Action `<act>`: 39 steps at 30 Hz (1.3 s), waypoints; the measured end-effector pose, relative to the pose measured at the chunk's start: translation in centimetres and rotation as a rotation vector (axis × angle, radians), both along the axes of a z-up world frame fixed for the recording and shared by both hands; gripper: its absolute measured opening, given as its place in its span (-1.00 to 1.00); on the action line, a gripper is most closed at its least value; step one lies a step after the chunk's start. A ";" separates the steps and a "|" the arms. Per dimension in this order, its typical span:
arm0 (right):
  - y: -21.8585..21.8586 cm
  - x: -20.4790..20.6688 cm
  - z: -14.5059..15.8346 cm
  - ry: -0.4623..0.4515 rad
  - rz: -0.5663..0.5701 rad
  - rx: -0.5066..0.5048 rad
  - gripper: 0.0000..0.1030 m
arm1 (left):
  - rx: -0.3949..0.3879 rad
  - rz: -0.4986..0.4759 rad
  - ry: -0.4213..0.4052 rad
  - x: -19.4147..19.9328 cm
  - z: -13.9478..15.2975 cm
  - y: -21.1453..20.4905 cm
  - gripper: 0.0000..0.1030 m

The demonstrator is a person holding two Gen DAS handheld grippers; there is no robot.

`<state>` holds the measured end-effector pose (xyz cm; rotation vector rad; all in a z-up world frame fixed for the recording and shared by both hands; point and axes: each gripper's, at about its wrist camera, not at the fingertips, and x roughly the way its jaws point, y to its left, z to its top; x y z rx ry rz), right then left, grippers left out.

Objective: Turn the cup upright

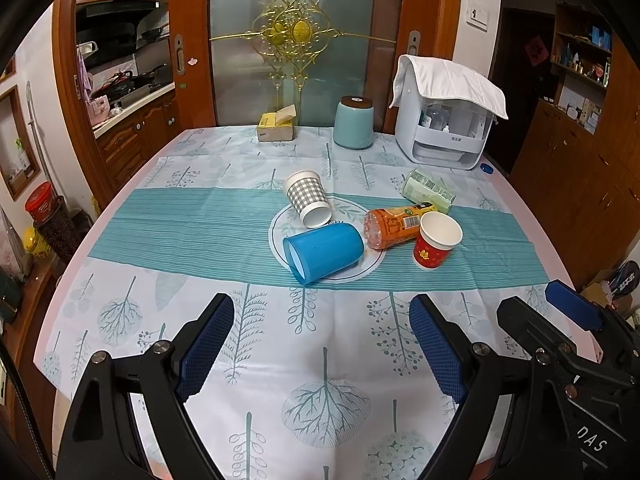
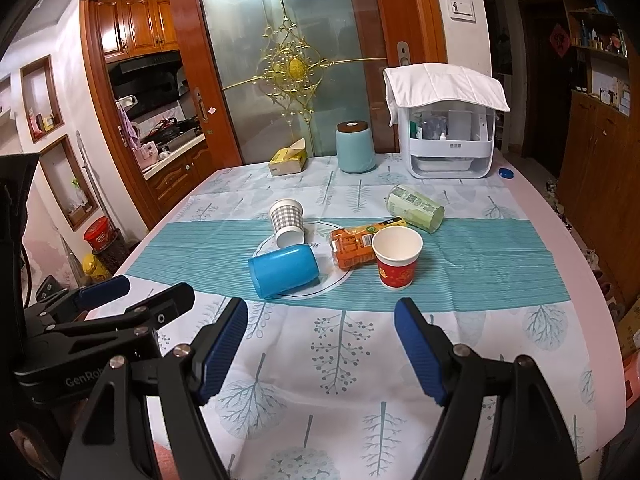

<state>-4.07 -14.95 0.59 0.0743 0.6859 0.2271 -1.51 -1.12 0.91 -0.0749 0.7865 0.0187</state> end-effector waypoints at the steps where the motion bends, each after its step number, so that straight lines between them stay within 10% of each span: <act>1: 0.0 -0.1 0.0 -0.001 0.001 0.002 0.48 | 0.000 -0.001 -0.001 0.0 0.0 0.0 0.71; 23: 0.3 -0.1 -0.3 -0.023 0.056 0.027 0.48 | -0.007 0.015 0.008 -0.3 0.0 0.4 0.71; 39: 4.2 5.7 -4.4 -0.056 0.170 -0.224 0.48 | -0.059 0.092 0.133 5.3 -5.3 4.5 0.71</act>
